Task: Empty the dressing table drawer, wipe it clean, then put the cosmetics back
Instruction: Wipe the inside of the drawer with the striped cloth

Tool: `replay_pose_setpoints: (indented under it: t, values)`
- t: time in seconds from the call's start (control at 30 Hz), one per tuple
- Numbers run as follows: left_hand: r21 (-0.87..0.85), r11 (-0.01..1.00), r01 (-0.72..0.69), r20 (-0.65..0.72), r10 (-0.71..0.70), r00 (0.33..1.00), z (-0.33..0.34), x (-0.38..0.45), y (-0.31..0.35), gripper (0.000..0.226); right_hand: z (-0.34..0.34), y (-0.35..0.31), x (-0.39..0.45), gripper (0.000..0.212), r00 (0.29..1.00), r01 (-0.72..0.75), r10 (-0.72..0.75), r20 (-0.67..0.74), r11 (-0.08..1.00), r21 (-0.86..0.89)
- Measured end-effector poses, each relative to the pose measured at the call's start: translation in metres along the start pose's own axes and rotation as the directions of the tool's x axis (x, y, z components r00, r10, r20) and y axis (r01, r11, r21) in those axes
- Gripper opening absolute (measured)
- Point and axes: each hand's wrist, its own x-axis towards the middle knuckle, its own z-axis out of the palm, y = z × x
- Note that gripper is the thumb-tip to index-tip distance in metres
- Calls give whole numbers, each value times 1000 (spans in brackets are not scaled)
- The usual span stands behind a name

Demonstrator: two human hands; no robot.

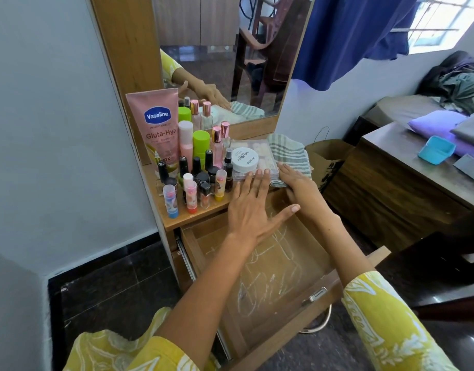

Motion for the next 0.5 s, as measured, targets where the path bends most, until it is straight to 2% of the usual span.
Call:
replay_pose_setpoints:
  t: [0.17, 0.23, 0.33, 0.43, 0.5]
  values:
    - [-14, 1000, 26, 19, -25, 999, -3, 1, 4, 106, -9, -2, -15, 49, 1000, 4, -3, -6, 995, 104]
    - [-22, 999, 37, 32, -36, 999, -5, 2, 5, 107, -10, -3, -28, 47, 1000, -15, 20, -19, 977, 213]
    - [-32, 999, 39, 64, -37, 997, -9, 3, 6, 115, -6, -4, -52, 42, 991, -29, 80, -110, 917, 399]
    - [-51, 998, 29, 97, -24, 995, -13, 3, 5, 121, -1, -9, -73, 26, 963, -53, 201, -178, 792, 609]
    - [-83, 996, 31, 117, -21, 993, -15, 3, 4, 123, 0, -14, -85, 17, 931, -80, 329, -157, 605, 792]
